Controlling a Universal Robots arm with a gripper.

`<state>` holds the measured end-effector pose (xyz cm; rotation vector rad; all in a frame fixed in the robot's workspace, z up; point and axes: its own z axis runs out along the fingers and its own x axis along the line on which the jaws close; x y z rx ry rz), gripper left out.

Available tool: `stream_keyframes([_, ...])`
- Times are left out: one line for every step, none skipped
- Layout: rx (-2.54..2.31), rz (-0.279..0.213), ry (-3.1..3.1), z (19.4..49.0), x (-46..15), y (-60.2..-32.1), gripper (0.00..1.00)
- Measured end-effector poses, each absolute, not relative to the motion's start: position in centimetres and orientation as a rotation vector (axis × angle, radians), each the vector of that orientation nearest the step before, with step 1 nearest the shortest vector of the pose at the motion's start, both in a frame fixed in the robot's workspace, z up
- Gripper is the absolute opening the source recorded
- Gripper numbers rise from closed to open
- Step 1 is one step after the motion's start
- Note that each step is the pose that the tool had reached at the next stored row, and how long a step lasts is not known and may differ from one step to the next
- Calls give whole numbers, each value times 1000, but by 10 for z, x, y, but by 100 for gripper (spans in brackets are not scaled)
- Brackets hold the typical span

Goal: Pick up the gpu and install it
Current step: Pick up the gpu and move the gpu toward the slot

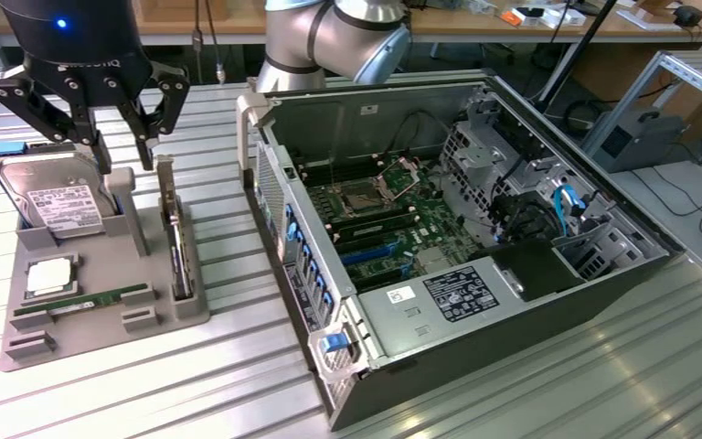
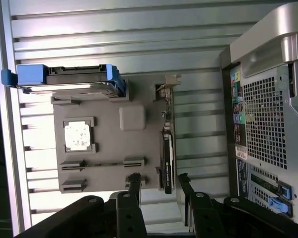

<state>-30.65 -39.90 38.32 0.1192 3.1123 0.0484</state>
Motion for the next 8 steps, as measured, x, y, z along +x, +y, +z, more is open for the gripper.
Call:
stream_keyframes([119,48,3112,383,-307,-399,42])
stream_keyframes([119,48,3112,383,-309,-399,42])
stream_keyframes([119,48,3112,383,-309,-399,42])
stream_keyframes([119,48,3112,383,-310,-399,42])
stream_keyframes([119,48,3112,383,-311,-399,42])
stream_keyframes([119,48,3112,383,-312,-399,42])
stream_keyframes([119,48,3112,382,-314,-399,42])
stream_keyframes([119,49,3112,382,-315,-399,42])
